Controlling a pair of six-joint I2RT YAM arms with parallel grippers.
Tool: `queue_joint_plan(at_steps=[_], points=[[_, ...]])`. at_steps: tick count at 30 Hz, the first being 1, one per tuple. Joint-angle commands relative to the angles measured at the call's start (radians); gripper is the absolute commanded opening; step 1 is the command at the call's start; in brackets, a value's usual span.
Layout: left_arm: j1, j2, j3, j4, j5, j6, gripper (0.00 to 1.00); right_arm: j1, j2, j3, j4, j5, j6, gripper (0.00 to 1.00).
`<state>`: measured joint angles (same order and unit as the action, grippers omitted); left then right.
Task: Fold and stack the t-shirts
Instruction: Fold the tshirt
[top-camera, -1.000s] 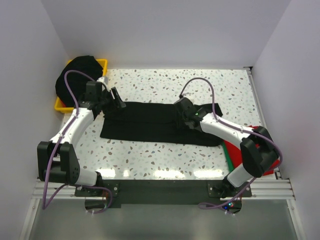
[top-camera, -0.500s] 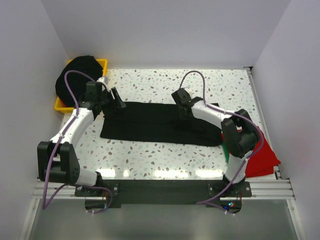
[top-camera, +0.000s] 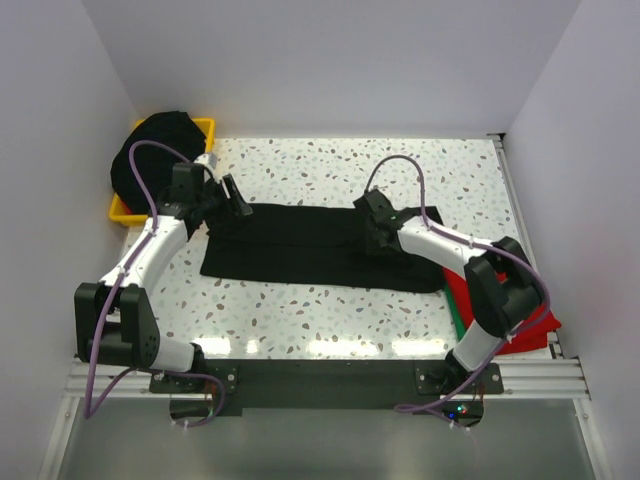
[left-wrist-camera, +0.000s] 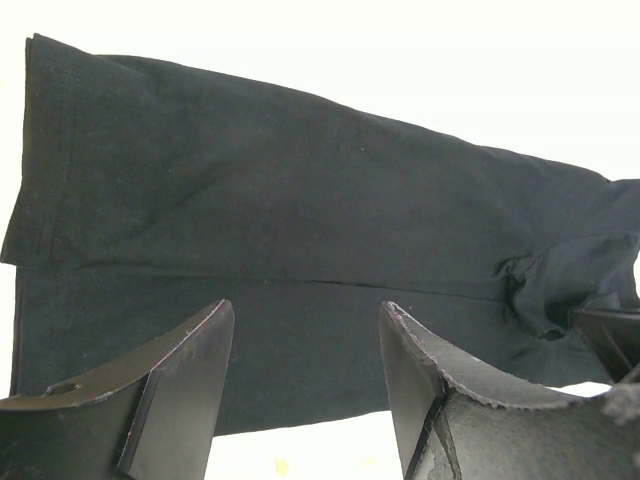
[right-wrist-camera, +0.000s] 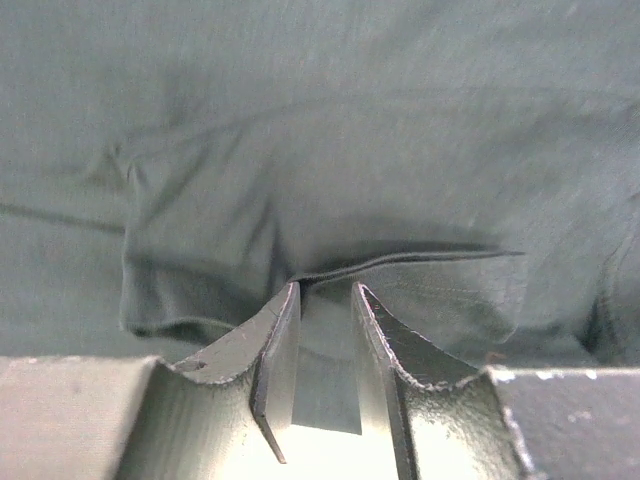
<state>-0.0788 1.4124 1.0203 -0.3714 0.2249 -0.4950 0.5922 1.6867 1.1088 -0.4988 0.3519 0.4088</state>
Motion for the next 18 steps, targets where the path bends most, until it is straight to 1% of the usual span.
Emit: queue_joint_plan(at_steps=[1, 10, 14, 18], points=[[0.005, -0.004, -0.003, 0.038, 0.021, -0.004, 0.65, 0.014, -0.070, -0.039, 0.026, -0.059, 0.012, 0.31], [0.005, -0.001, -0.003, 0.040, 0.024, -0.005, 0.65, 0.038, -0.111, -0.108, 0.051, -0.128, 0.047, 0.30], [0.005, 0.002, -0.005, 0.042, 0.025, -0.005, 0.65, 0.061, -0.171, -0.145, 0.060, -0.154, 0.073, 0.29], [0.005, 0.005, -0.005, 0.043, 0.028, -0.005, 0.65, 0.066, -0.245, -0.146, 0.043, -0.131, 0.091, 0.30]])
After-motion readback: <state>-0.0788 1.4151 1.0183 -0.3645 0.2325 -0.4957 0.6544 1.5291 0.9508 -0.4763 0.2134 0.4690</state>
